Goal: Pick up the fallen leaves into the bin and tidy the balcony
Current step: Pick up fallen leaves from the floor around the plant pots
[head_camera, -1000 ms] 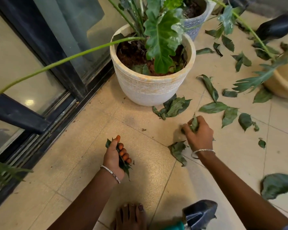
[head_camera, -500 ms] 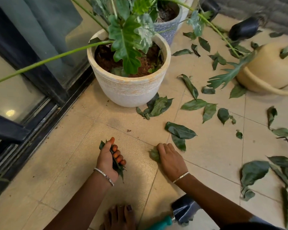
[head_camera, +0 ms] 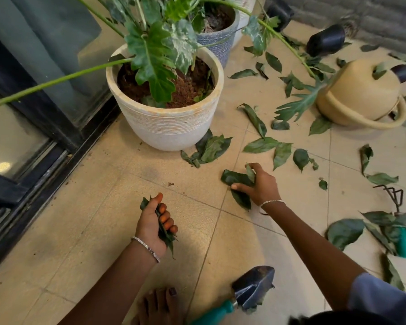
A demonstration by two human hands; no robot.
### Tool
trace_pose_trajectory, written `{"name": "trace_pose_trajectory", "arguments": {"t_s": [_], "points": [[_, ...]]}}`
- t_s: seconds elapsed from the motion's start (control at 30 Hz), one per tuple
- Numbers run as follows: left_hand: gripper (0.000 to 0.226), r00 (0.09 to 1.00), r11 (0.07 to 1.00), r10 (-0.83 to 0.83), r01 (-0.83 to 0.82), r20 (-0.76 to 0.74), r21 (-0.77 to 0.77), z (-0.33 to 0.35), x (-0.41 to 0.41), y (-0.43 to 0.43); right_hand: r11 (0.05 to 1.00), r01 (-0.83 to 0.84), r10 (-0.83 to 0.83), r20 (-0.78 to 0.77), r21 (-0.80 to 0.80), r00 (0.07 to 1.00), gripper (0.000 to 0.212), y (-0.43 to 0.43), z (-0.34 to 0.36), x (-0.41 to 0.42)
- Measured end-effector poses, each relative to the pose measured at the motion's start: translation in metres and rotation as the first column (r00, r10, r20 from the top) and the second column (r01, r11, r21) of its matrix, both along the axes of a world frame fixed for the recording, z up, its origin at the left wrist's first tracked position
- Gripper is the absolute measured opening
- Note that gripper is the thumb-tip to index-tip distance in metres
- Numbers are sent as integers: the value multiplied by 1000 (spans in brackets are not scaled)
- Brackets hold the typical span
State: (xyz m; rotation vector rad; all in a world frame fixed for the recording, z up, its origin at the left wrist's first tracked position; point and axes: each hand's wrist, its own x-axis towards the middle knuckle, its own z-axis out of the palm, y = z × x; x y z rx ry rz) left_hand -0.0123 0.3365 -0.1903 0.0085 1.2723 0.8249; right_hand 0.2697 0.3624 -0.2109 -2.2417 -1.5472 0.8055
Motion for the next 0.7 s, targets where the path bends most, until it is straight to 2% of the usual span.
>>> {"name": "trace_pose_trajectory", "arguments": {"t_s": [0.07, 0.17, 0.23, 0.33, 0.43, 0.5, 0.57, 0.6, 0.7], "points": [[45, 1000, 1000, -5, 5, -5, 3, 0, 0, -1, 997, -62, 63, 11, -54, 998, 78, 3, -6, -2], [45, 1000, 1000, -8, 8, -8, 2, 0, 1, -2, 992, -113, 118, 102, -49, 988, 47, 5, -16, -3], [45, 1000, 1000, -5, 5, -15, 1, -1, 0, -2, 997, -77, 75, 138, 12, 988, 32, 3, -18, -2], [45, 1000, 1000, -7, 7, -16, -3, -5, 1, -2, 983, 57, -72, 80, 172, 994, 26, -4, -8, 3], [45, 1000, 1000, -12, 12, -18, -7, -8, 3, -2, 915, 302, -296, -66, 268, 953, 25, -13, 8, 12], [44, 1000, 1000, -15, 15, -17, -6, -9, 4, -2, 887, 398, -371, -150, 233, 916, 28, -18, 12, 19], [44, 1000, 1000, -17, 17, -12, -5, -9, 6, -1, 901, 410, -382, -191, 138, 904, 31, -21, 13, 21], [44, 1000, 1000, -18, 18, -8, -5, -9, 8, 0, 921, 380, -362, -177, 80, 915, 28, -23, 12, 19], [44, 1000, 1000, -26, 26, 4, -1, -7, 11, 2, 979, 199, -198, 34, -41, 980, 20, -28, 5, 9]]}}
